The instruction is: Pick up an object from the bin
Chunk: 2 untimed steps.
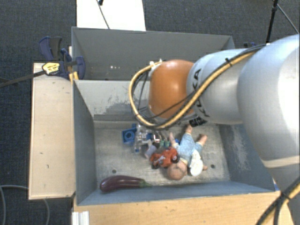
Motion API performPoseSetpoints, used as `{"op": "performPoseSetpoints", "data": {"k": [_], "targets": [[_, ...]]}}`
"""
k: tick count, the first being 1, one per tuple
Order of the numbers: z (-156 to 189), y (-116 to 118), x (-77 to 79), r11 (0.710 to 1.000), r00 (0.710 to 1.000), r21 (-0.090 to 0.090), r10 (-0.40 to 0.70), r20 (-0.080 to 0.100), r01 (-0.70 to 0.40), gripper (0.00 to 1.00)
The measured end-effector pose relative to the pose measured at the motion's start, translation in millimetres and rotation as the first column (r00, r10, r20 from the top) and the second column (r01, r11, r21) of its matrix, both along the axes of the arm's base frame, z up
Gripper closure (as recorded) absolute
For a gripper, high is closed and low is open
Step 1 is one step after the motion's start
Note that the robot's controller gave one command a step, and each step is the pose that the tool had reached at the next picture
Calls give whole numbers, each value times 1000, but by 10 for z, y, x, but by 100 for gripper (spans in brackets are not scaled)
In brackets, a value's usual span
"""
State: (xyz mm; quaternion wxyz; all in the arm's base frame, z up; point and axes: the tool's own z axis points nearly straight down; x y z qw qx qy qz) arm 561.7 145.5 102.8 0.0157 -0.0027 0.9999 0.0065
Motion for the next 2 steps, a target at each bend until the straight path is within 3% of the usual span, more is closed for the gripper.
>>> {"op": "performPoseSetpoints", "data": {"k": [2], "targets": [[0, 1, 0, 1000, 1000, 0, -2, 0, 2, 100]]}}
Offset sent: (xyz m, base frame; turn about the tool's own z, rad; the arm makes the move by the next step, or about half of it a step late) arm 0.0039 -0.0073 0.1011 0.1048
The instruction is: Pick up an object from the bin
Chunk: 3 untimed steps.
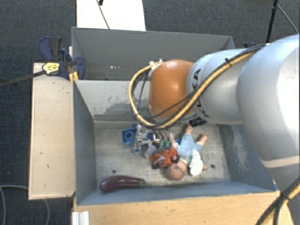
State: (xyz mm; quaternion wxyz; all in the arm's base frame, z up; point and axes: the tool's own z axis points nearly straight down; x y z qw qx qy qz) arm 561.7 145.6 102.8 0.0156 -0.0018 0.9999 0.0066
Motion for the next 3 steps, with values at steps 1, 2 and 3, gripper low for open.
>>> {"op": "performPoseSetpoints", "data": {"k": [1, 2, 3], "targets": [[0, 1, 0, 1000, 1000, 0, -3, 0, 3, 100], [-1, 2, -1, 1000, 1000, 0, -6, 0, 6, 100], [-1, 2, -1, 1000, 1000, 1, -8, 0, 8, 100]]}}
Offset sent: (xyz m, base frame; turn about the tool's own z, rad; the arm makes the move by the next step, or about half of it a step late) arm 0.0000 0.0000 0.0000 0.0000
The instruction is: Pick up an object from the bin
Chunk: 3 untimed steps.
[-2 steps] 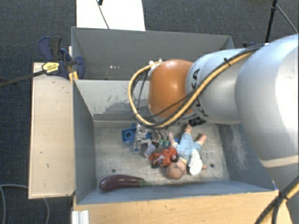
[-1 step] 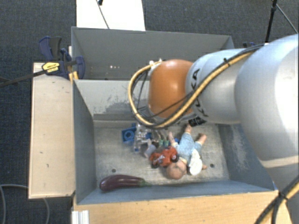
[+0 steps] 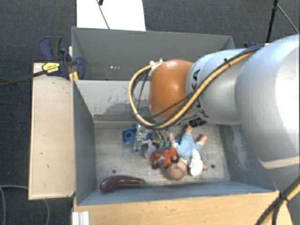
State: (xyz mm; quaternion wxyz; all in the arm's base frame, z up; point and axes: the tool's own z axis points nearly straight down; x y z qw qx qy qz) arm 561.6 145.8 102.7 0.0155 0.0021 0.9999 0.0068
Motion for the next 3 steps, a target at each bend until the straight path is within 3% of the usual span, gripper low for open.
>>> {"op": "performPoseSetpoints", "data": {"k": [3], "targets": [[0, 0, 0, 1000, 1000, 0, -1, 0, 1, 100]]}}
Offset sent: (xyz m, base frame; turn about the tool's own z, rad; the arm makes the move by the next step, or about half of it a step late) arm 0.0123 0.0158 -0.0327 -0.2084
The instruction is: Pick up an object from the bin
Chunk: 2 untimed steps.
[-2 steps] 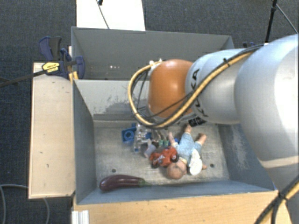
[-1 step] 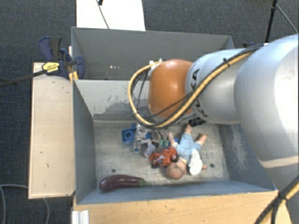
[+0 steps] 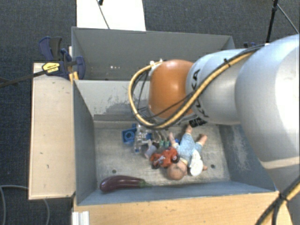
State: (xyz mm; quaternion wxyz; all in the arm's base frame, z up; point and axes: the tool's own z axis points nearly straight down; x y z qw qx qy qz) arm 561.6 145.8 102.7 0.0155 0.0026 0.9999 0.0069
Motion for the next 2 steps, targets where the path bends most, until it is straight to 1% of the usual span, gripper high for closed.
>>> {"op": "performPoseSetpoints", "data": {"k": [2], "targets": [[0, 0, 0, 1000, 1000, 0, -2, 0, 2, 100]]}}
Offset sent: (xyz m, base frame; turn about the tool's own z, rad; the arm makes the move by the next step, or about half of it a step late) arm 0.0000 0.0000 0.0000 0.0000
